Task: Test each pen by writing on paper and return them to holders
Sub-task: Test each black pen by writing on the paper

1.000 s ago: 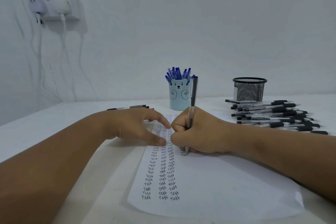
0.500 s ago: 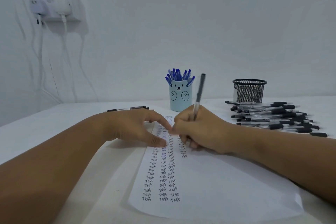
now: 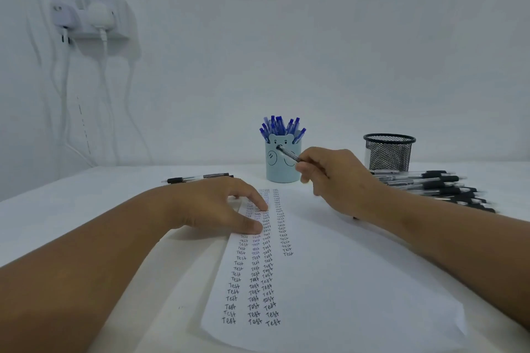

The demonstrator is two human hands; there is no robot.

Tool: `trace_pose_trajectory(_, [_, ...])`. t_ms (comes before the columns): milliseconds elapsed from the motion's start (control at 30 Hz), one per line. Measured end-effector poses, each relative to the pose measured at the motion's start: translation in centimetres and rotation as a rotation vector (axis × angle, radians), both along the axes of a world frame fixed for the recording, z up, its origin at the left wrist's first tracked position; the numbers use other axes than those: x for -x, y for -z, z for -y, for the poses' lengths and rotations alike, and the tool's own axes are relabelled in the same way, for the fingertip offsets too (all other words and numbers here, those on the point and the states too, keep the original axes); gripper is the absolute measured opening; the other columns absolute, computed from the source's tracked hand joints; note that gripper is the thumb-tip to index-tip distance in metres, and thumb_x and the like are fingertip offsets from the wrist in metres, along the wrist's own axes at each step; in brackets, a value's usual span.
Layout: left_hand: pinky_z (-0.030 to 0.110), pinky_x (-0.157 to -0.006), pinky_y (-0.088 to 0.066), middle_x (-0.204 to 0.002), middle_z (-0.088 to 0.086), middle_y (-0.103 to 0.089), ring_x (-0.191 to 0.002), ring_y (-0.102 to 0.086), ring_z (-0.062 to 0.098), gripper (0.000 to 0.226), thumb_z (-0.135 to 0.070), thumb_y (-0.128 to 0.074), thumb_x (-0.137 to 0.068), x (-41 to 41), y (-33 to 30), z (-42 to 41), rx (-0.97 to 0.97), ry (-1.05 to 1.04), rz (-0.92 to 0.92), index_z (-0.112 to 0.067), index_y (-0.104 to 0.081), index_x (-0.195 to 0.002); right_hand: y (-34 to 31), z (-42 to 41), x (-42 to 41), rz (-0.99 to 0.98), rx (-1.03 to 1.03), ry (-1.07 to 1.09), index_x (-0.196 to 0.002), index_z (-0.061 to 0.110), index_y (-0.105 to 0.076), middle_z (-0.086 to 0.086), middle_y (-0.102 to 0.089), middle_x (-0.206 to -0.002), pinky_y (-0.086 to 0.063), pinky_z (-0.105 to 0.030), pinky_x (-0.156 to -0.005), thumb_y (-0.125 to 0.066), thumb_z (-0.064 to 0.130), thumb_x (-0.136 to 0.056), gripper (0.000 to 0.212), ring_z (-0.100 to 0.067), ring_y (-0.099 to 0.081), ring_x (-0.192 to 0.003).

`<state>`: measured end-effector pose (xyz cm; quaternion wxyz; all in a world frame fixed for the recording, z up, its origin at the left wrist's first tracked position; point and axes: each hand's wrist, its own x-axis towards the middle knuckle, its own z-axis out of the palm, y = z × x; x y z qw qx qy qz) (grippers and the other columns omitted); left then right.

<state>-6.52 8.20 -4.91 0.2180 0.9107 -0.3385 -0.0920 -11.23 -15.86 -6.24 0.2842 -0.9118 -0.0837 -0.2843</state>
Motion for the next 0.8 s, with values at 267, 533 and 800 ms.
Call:
trace_pose_trajectory(267, [0.036,-0.111,-0.040,-0.115,-0.027,-0.065,-0.117,-0.054,-0.006,0.015,-0.047,-0.081,-0.079,-1.5,1.1,0.7,0.260,-0.009,0.181,-0.045,-0.074,-0.092,-2.3,1.4,0.1,-0.041,0.221,0.009,-0.099,0.013,-0.069,-0.006,-0.068,-0.087,-0.038,-0.016,-0.058,-0.051,0.030,-0.104,0.025,-0.005,-0.047,-0.061])
trace_pose_trajectory(533, [0.037,-0.096,-0.051,-0.092,-0.027,-0.068,-0.098,-0.059,-0.008,0.006,-0.043,-0.077,-0.082,-0.6,1.2,3.0,0.379,-0.005,0.352,-0.045,-0.072,-0.083,-3.5,6.4,4.2,-0.126,0.390,0.124,-0.113,0.030,-0.069,0.012,-0.060,-0.091,-0.041,-0.024,-0.076,-0.056,0.026,-0.102,0.017,-0.002,-0.052,-0.085])
trace_pose_trajectory(800, [0.019,-0.078,-0.043,-0.100,-0.040,-0.059,-0.100,-0.054,-0.011,0.005,-0.044,-0.073,-0.086,1.1,1.9,4.9,0.276,0.069,0.374,-0.039,-0.071,-0.087,-2.6,10.6,5.7,-0.199,0.356,0.251,-0.110,0.024,-0.078,0.021,-0.057,-0.087,-0.044,-0.021,-0.081,-0.068,0.015,-0.094,0.020,-0.008,-0.059,-0.089])
